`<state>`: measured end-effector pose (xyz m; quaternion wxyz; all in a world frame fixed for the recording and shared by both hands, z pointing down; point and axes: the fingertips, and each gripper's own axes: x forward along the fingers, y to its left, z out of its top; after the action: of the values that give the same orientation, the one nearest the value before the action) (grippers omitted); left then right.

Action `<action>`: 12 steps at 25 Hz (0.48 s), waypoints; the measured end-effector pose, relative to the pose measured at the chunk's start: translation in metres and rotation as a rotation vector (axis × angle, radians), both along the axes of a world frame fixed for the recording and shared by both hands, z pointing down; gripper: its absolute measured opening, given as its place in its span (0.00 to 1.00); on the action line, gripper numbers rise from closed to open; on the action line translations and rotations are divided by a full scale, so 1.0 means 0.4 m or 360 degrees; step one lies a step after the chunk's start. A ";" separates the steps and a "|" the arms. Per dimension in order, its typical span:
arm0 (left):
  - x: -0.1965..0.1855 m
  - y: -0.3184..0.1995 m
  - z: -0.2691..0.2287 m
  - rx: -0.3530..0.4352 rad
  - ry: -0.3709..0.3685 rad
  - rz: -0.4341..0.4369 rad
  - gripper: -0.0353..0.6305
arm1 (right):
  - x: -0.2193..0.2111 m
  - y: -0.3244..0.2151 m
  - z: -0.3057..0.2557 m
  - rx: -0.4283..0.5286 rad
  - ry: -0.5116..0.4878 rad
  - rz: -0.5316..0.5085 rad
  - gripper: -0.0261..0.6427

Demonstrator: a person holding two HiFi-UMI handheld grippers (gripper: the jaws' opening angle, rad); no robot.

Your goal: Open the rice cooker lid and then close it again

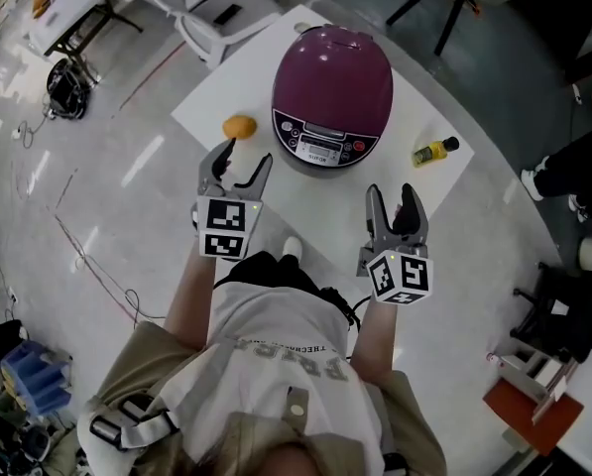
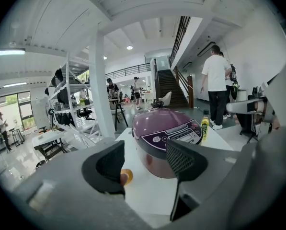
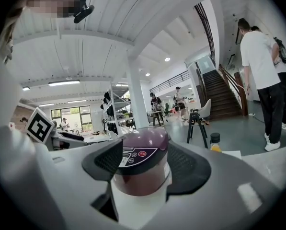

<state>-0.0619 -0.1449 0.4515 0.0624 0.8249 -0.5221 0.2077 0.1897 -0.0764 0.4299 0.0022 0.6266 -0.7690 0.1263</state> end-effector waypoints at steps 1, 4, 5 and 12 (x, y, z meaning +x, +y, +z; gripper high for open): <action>0.002 -0.001 0.005 -0.0008 -0.0003 0.0006 0.47 | 0.000 -0.001 0.002 -0.0005 0.0003 -0.0002 0.44; 0.012 -0.014 0.010 -0.0014 -0.0009 0.0044 0.47 | -0.001 -0.011 0.008 -0.0020 0.0022 0.0000 0.44; 0.014 -0.019 0.011 -0.0013 -0.0014 0.0059 0.47 | -0.003 -0.016 0.010 -0.0025 0.0033 0.0001 0.44; 0.034 -0.045 0.033 -0.0042 -0.0055 0.0192 0.47 | -0.033 -0.042 0.029 -0.0087 0.0119 -0.0047 0.44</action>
<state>-0.0481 -0.1631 0.4647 0.0516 0.8503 -0.4696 0.2321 0.1764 -0.0933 0.4414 0.0500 0.6191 -0.7739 0.1237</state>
